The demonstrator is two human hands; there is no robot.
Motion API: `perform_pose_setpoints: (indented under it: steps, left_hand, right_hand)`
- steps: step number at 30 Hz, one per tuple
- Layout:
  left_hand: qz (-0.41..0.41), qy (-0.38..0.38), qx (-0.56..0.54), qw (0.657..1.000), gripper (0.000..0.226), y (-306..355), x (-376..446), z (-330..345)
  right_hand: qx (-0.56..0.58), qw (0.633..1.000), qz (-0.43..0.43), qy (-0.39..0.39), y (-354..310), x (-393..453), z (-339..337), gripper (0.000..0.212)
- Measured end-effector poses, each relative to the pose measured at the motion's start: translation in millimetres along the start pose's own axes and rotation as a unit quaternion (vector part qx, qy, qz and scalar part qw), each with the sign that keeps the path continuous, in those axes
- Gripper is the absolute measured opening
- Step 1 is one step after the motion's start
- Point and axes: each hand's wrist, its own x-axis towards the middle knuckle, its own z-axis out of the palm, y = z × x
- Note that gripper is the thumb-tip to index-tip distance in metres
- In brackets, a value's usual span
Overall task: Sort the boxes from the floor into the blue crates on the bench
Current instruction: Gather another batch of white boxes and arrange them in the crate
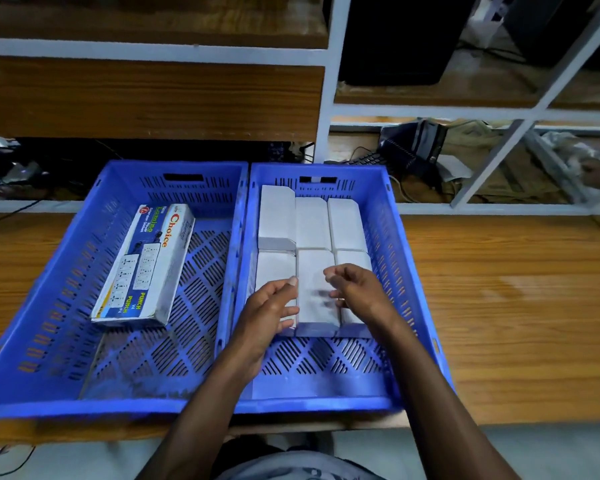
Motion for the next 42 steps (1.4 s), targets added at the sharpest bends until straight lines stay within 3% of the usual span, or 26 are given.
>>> perform_pose_setpoints:
  steps: [4,7,14,27,30,33,36,42]
  left_hand:
    - [-0.091,-0.009,0.065,0.994,0.05,-8,2,2]
    - [-0.143,-0.013,0.092,0.985,0.045,-18,5,5]
    - [-0.119,0.037,0.088,0.988,0.023,-26,20,15]
    - [-0.102,0.068,0.07,0.99,0.025,-31,33,15]
    - [-0.109,0.058,0.066,0.99,0.024,-30,36,13]
    - [-0.111,0.054,0.07,0.99,0.025,-31,36,12]
    - [-0.116,0.055,0.076,0.989,0.03,-31,34,12]
    - [-0.104,0.042,0.087,0.99,0.032,-32,32,9]
  right_hand:
    - [-0.051,0.998,-0.029,0.005,15,-21,-10,0.009]
    - [-0.056,0.997,-0.044,-0.01,19,-34,-17,0.009]
    - [-0.041,0.997,-0.069,-0.016,22,-43,-29,0.011]
    - [-0.102,0.993,-0.055,-0.004,33,-31,-32,0.012]
    - [-0.241,0.968,-0.034,-0.061,35,-26,-32,0.015]
    - [-0.377,0.907,0.008,-0.191,31,-26,-23,0.02]
    - [-0.439,0.859,0.027,-0.262,23,-29,-9,0.022]
    - [-0.44,0.854,0.026,-0.278,23,-30,6,0.021]
